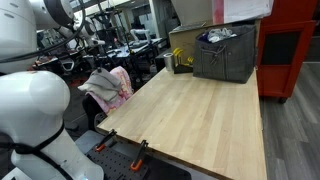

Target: Remove the grey cloth from the chair and then put it on the table

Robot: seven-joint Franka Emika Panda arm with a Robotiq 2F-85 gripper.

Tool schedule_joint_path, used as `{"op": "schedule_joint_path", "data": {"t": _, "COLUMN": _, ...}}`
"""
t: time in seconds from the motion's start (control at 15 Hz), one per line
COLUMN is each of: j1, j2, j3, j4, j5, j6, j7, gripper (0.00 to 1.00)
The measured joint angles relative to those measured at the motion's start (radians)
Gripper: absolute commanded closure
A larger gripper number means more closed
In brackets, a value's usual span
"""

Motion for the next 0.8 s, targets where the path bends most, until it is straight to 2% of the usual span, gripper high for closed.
{"op": "schedule_joint_path", "data": {"t": 0.4, "j1": -0.033, "j2": -0.075, "j3": 0.003, "j4": -0.082, "j5": 0.023, "j6": 0.025, "j7": -0.002, "gripper": 0.98}}
{"op": "schedule_joint_path", "data": {"t": 0.8, "j1": -0.033, "j2": -0.137, "j3": 0.07, "j4": -0.132, "j5": 0.113, "j6": 0.124, "j7": -0.039, "gripper": 0.98}}
